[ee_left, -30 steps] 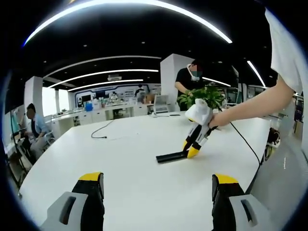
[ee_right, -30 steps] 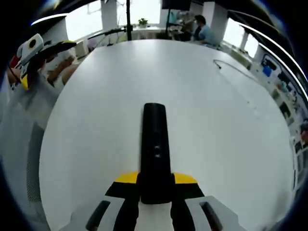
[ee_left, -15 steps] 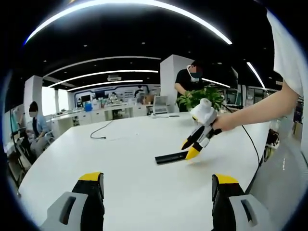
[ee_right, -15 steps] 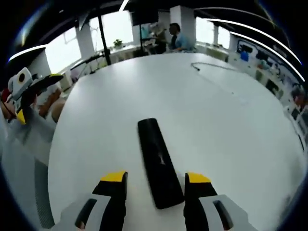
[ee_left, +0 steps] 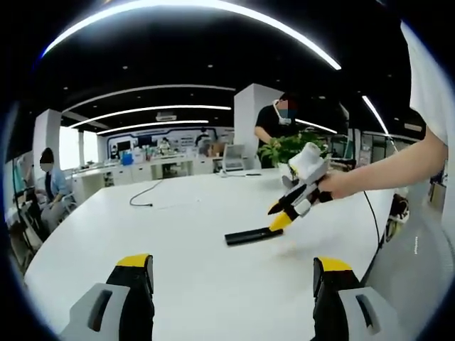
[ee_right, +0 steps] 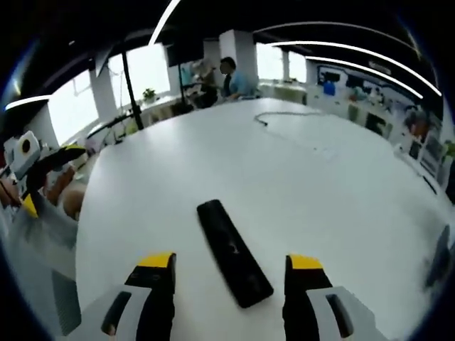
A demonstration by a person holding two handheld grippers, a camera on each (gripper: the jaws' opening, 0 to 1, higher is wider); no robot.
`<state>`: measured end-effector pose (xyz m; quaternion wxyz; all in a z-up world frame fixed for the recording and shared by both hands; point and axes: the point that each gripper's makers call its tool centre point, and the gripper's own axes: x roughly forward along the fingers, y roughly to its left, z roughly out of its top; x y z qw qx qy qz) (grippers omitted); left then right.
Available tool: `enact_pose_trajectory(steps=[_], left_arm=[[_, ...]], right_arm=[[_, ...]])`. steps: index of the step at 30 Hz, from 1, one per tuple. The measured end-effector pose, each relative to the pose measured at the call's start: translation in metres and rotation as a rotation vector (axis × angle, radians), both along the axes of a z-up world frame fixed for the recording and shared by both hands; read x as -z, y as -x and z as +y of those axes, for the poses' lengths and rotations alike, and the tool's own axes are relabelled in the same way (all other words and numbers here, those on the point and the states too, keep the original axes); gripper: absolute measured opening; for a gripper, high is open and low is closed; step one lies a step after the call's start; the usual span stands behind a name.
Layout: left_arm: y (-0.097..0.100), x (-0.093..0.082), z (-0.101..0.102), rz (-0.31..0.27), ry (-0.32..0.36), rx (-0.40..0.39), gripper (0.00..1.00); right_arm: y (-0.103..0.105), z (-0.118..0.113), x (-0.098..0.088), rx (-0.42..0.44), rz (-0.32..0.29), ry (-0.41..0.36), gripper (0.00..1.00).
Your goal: Press the specified remote control buttons in sequence, fully releasing each button before pressing the next.
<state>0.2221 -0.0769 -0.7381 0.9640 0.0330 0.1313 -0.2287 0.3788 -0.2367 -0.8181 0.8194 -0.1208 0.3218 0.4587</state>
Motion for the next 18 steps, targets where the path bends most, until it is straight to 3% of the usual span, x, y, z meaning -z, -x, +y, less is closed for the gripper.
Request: enact_pose_trajectory(steps=[4, 11, 18], left_arm=[[0.000, -0.001, -0.001, -0.004, 0.007, 0.004, 0.96], [0.001, -0.004, -0.001, -0.013, 0.019, 0.009, 0.96], [0.002, -0.006, -0.002, -0.020, 0.028, 0.011, 0.96]], right_arm=[[0.000, -0.002, -0.010, 0.036, -0.025, -0.030, 0.61], [0.004, -0.005, -0.031, 0.133, -0.023, -0.152, 0.62], [0.016, -0.017, -0.036, 0.183, -0.052, -0.159, 0.64]])
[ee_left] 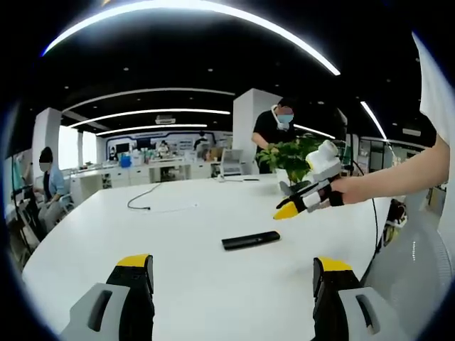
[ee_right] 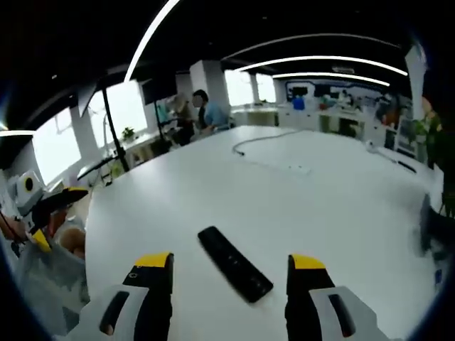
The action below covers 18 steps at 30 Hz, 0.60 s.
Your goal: Press the specified remote control buttons in sequence, fully releasing each button before pressing the next.
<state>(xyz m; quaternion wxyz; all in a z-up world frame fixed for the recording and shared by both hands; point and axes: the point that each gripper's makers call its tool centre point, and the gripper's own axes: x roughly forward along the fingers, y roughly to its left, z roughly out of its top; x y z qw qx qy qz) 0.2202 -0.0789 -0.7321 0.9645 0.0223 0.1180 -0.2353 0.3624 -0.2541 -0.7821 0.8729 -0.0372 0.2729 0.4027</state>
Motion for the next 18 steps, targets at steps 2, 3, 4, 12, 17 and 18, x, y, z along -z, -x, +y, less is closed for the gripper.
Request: enact_pose_trajectory(steps=[2, 3, 4, 12, 17, 18], left_arm=[[0.000, 0.000, 0.000, -0.002, -0.001, 0.001, 0.96], [0.000, 0.000, 0.000, -0.002, -0.001, 0.001, 0.96], [0.000, 0.000, 0.000, -0.001, -0.003, 0.001, 0.96], [0.001, 0.000, 0.000, 0.002, 0.003, 0.002, 0.95], [0.000, -0.001, 0.000, -0.001, 0.012, -0.002, 0.95], [0.000, -0.002, 0.000, -0.001, 0.014, -0.002, 0.95]], right_arm=[[0.007, -0.002, -0.001, 0.006, 0.001, 0.002, 0.64], [0.010, -0.003, -0.001, 0.009, -0.001, 0.002, 0.64], [0.013, -0.004, -0.002, 0.014, -0.003, 0.002, 0.64], [0.033, -0.014, -0.010, 0.041, -0.025, 0.004, 0.65], [0.045, -0.024, -0.021, 0.067, -0.052, 0.005, 0.66], [0.047, -0.025, -0.023, 0.071, -0.057, 0.003, 0.66]])
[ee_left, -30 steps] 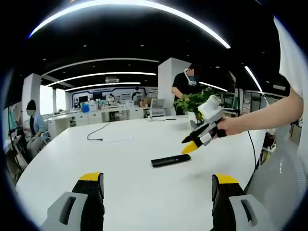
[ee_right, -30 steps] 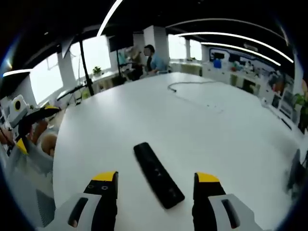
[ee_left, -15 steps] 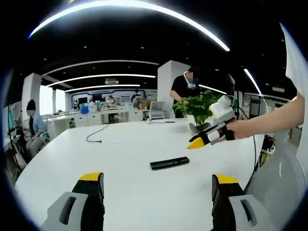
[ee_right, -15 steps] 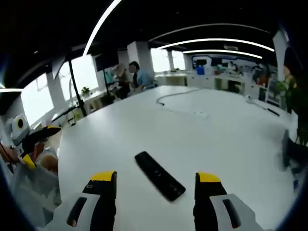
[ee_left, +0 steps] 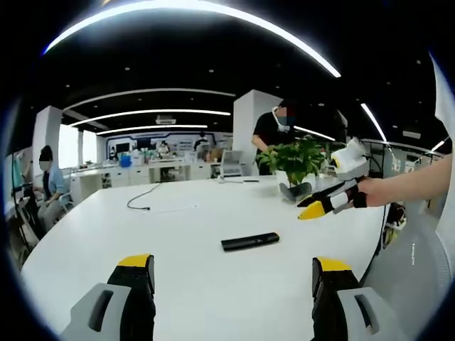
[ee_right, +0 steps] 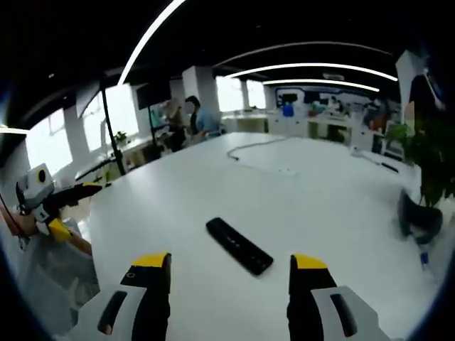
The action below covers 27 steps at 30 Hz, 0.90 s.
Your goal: Press the specified remote control buttons in sequence, fully releasing each button before pressing the next.
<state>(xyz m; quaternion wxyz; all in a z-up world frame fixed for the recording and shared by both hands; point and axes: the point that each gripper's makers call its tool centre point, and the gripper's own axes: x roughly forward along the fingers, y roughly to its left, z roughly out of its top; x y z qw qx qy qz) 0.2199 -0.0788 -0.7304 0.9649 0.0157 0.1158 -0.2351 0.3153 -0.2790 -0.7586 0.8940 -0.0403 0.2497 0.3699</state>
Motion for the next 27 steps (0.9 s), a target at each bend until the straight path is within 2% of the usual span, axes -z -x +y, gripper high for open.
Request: enact_pose_trajectory(steps=[3, 9, 14, 19, 23, 27], left_arm=[[0.000, -0.001, 0.000, 0.001, 0.011, 0.001, 0.95], [0.001, 0.001, -0.004, 0.012, 0.017, 0.020, 0.95], [0.002, 0.004, -0.008, 0.026, 0.009, 0.040, 0.95], [0.005, 0.005, -0.012, 0.040, 0.006, 0.062, 0.95], [0.008, 0.006, -0.018, 0.032, -0.021, 0.090, 0.97], [0.009, 0.003, -0.019, 0.007, -0.053, 0.096, 0.99]], right_arm=[[0.009, -0.005, -0.006, 0.014, -0.022, 0.008, 0.66], [0.032, -0.014, -0.009, 0.014, -0.059, 0.084, 0.70], [0.048, -0.018, -0.013, 0.027, -0.078, 0.096, 0.70], [0.068, -0.020, -0.015, 0.028, -0.133, 0.127, 0.72], [0.082, -0.023, -0.018, 0.041, -0.164, 0.103, 0.76], [0.087, -0.033, -0.023, 0.096, -0.192, 0.064, 0.80]])
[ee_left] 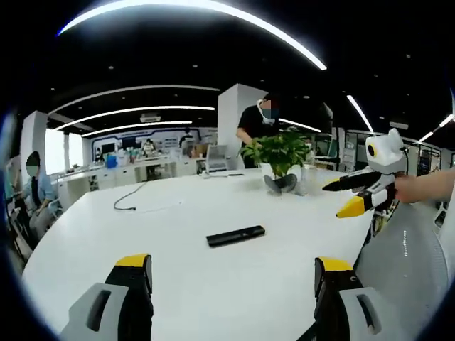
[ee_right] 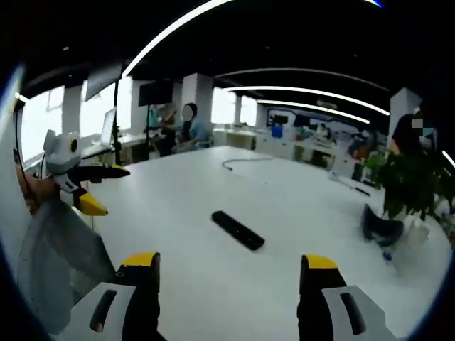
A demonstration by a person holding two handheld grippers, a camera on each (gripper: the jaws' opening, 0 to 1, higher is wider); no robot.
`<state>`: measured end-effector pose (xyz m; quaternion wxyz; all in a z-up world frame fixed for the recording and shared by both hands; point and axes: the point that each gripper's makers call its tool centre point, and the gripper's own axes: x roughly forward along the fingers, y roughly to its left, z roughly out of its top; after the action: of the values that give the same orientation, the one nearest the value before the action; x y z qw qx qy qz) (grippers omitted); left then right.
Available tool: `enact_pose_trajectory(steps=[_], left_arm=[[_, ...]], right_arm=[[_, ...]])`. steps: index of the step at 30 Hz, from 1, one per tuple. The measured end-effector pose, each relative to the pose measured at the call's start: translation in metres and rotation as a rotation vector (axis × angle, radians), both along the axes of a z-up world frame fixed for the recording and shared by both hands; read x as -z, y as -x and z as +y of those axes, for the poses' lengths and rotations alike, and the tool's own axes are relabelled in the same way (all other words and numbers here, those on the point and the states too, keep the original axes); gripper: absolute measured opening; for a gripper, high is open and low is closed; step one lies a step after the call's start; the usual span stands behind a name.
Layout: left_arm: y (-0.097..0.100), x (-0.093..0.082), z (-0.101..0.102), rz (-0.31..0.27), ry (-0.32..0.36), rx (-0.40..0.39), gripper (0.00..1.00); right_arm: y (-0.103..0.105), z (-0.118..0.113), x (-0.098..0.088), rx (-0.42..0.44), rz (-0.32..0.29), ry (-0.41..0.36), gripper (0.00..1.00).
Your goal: Press the specified remote control buttons in sequence, fully releasing each button before pressing the next.
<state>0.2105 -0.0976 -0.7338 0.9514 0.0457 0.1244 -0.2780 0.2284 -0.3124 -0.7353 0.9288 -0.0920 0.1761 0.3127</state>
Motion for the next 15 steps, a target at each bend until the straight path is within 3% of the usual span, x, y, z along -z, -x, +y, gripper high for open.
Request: enact_pose_trajectory(steps=[5, 8, 10, 11, 13, 14, 15], left_arm=[[-0.001, -0.007, 0.007, -0.040, 0.002, -0.032, 0.99], [-0.002, -0.014, 0.007, -0.082, 0.005, -0.042, 0.99], [-0.002, -0.014, 0.007, -0.094, -0.015, -0.038, 1.00], [-0.002, -0.013, 0.007, -0.089, -0.016, -0.038, 1.00], [-0.001, -0.011, 0.004, -0.072, -0.003, -0.024, 1.00], [-0.001, -0.010, 0.002, -0.063, 0.004, -0.015, 1.00], [0.000, -0.009, 0.001, -0.061, 0.006, -0.010, 1.00]], right_arm=[[-0.003, -0.010, -0.005, 0.043, -0.043, -0.006, 0.86], [-0.010, -0.014, 0.000, 0.059, -0.034, 0.004, 0.95], [-0.010, -0.019, 0.006, 0.038, -0.037, 0.060, 0.98], [-0.013, -0.025, 0.006, 0.065, -0.032, 0.047, 0.98], [-0.018, -0.030, 0.000, 0.123, -0.027, -0.066, 0.99], [-0.018, -0.031, 0.001, 0.130, -0.020, -0.086, 0.99], [-0.016, -0.031, 0.003, 0.121, -0.021, -0.050, 0.98]])
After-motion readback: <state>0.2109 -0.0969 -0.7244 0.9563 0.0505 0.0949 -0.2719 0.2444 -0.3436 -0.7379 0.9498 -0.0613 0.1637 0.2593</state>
